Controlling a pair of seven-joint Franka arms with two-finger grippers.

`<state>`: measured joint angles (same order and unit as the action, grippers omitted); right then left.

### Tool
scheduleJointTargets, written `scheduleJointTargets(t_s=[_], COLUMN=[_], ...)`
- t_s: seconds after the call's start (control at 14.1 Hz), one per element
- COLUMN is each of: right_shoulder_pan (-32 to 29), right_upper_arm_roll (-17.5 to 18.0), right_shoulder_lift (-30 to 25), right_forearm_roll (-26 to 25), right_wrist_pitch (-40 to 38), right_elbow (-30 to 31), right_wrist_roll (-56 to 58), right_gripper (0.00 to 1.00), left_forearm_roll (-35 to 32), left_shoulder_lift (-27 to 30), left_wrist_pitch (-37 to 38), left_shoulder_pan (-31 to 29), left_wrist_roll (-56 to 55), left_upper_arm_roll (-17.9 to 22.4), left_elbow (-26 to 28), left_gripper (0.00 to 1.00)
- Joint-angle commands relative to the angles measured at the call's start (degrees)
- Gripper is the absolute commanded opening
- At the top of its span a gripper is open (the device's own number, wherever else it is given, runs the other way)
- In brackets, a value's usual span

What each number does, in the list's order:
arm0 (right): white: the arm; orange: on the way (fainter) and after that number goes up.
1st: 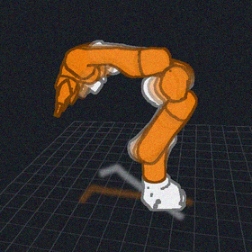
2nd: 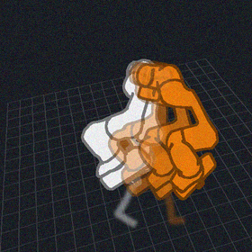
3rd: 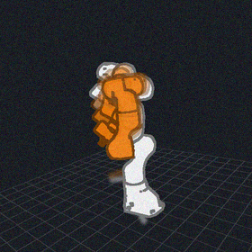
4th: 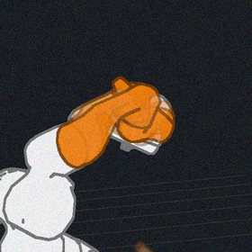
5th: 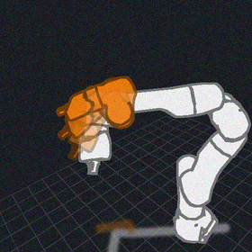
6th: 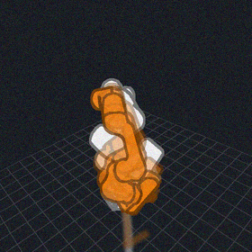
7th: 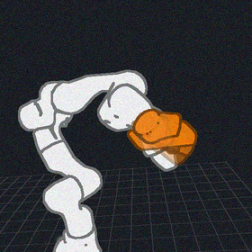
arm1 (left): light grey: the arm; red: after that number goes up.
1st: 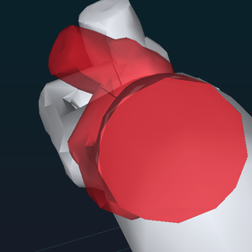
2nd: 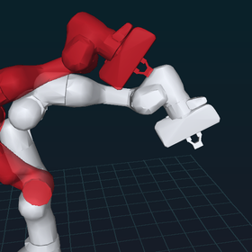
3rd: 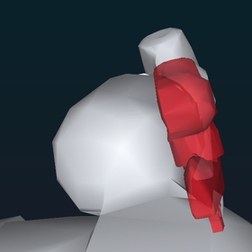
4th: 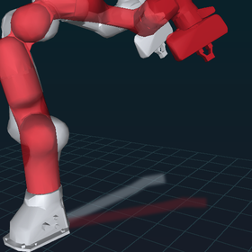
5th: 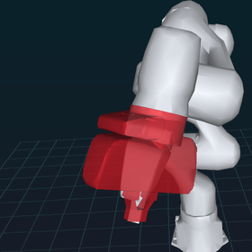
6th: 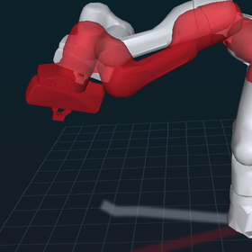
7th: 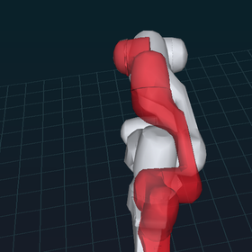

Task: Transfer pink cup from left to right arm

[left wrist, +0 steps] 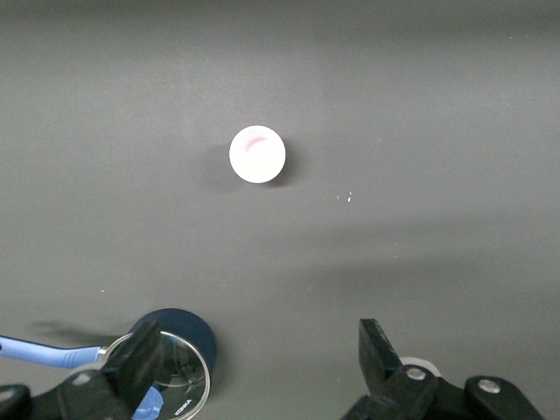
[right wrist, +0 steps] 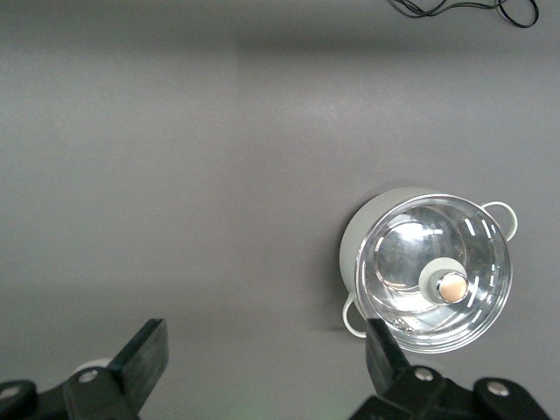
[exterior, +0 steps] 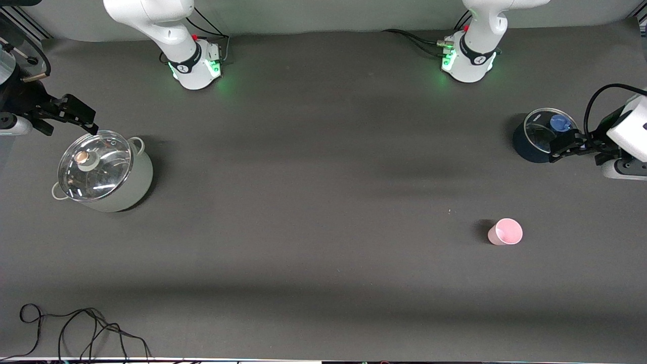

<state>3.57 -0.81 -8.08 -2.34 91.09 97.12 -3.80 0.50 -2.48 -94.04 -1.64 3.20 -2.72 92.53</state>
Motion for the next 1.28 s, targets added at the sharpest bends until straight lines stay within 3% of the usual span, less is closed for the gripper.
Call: scheduleJointTargets(t_s=[0.0,0.64,1.21], right_shoulder_pan=[0.0,0.0,0.3], right_upper_arm_roll=[0.2,0.2,0.0], right_shoulder_lift=[0.7,0.9,4.6], right_forearm_roll=[-0.3,-0.3,-0.4], right_wrist_pitch=[-0.8,-0.8,-2.0], right_elbow=[-1.3,-1.4,-4.9], right_wrist_roll=[1.0,0.4,1.1], right_gripper=[1.00,1.00,1.00], left_forearm_roll=[-0.1,-0.1,-0.7], left_shoulder_lift=[-0.6,-0.6,-0.7], left_wrist_pitch=[1.1,1.1,0.5], left_shoulder_pan=[0.8,0.7,0.7], left_wrist_roll=[-0.5,-0.2,0.8], left_upper_arm_roll=[0.5,0.5,0.6], left_elbow=[-1.5,-1.6,-2.5], left_gripper=[1.00,1.00,1.00])
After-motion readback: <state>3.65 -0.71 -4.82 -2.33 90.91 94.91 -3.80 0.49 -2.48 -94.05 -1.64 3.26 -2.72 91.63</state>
